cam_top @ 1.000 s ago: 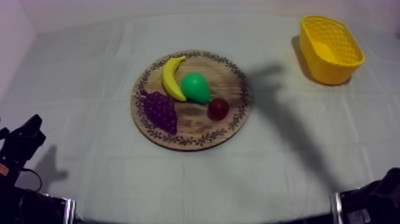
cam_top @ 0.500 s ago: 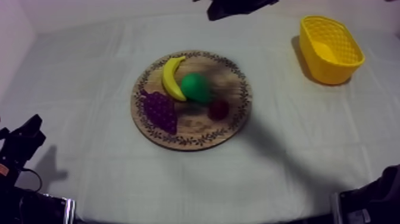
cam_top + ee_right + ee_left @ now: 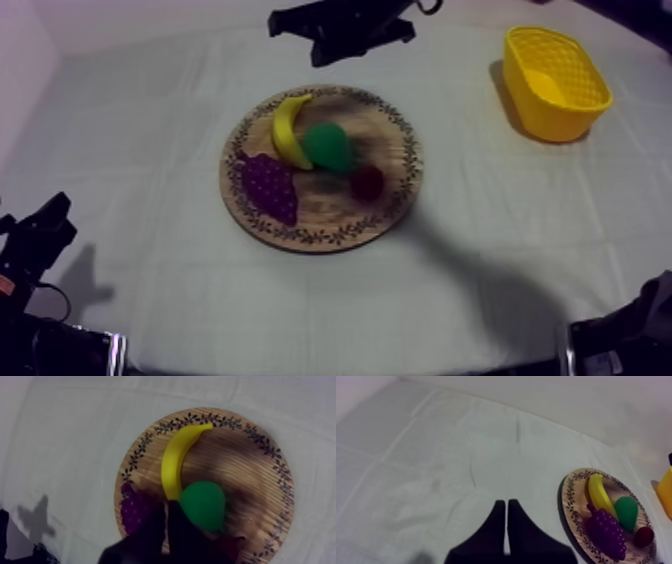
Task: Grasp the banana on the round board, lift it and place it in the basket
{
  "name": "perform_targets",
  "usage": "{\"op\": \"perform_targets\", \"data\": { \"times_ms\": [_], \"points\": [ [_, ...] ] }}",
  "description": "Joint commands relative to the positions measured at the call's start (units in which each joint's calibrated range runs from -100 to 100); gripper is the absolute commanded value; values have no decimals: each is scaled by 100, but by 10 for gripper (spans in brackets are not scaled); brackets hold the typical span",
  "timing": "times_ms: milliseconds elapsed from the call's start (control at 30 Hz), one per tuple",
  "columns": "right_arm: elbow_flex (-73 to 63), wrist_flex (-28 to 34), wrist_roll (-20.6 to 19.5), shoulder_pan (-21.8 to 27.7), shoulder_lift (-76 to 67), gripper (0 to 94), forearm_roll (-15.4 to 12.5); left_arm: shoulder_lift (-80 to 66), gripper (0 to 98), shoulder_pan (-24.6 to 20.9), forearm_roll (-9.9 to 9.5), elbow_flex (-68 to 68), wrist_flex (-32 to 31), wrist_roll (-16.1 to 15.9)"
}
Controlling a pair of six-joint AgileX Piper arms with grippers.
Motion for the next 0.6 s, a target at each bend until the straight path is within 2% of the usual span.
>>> {"op": "perform_targets", "data": {
  "times_ms": [0, 200, 300, 433, 567],
  "points": [
    [-146, 38, -33, -5, 238, 18, 30, -1, 1, -2, -2, 1, 0, 0],
    [-434, 58, -89, -9, 634, 29, 69, -1, 1, -2, -2, 1, 0, 0],
    [-556, 75, -103, -9, 793, 81, 83, -1, 1, -2, -2, 1, 0, -2],
    [-773, 131, -82, 32, 1044, 238, 26, -1, 1, -2, -2, 1, 0, 0],
    [-847, 63, -18, 48, 1218, 476, -42, -1, 1, -2, -2, 1, 0, -1]
  ]
}}
